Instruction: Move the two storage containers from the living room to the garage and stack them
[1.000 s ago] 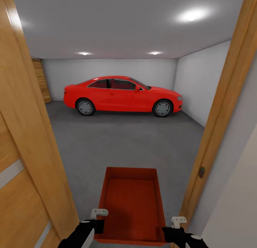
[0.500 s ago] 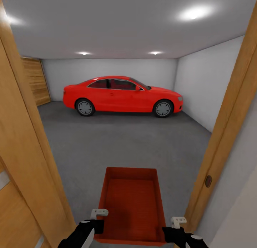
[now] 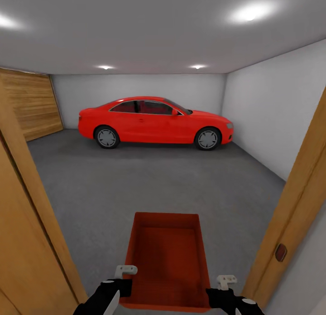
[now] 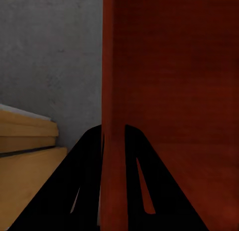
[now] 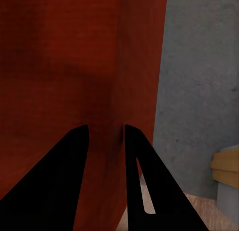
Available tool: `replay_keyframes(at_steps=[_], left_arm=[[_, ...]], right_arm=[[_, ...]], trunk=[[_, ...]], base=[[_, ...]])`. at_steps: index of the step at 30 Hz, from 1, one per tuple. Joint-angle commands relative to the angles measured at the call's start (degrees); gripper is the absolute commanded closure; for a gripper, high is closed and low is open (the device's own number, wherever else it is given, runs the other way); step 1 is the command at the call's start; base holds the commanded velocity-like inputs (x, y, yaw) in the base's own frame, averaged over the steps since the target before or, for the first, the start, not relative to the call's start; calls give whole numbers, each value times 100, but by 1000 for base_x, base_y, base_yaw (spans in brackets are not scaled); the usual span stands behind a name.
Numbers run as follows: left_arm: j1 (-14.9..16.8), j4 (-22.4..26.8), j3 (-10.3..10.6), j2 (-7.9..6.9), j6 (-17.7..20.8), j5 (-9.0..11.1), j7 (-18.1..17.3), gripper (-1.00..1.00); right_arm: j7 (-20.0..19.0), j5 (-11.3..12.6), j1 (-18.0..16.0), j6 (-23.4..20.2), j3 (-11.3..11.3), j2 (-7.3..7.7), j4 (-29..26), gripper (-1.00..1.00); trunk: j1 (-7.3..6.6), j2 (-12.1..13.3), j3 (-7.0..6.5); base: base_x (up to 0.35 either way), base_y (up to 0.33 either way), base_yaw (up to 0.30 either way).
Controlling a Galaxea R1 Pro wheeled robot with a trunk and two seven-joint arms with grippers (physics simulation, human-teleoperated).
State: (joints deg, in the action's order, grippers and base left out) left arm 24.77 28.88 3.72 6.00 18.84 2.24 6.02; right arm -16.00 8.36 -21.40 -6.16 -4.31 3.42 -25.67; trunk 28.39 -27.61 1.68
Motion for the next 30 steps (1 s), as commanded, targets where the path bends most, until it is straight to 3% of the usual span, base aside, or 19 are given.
replay_keyframes(at_steps=[1, 11, 26, 30], left_arm=[[11, 21, -73, 40, 50, -39, 206, 100], [11, 21, -69, 41, 50, -39, 206, 100], [11, 21, -67, 38, 50, -39, 205, 100], [11, 21, -67, 40, 50, -39, 204, 100]], right_arm=[[62, -308, 5, -28, -71, 0, -9, 100], [62, -308, 5, -34, -75, -1, -9, 100], [62, -308, 5, -35, -79, 1, -9, 100], [62, -308, 5, -35, -77, -1, -9, 100]], trunk=[[3, -12, 12], [3, -12, 12], [3, -12, 12], [3, -12, 12]], base=[[11, 0, 0], [44, 0, 0], [309, 0, 0], [81, 0, 0]])
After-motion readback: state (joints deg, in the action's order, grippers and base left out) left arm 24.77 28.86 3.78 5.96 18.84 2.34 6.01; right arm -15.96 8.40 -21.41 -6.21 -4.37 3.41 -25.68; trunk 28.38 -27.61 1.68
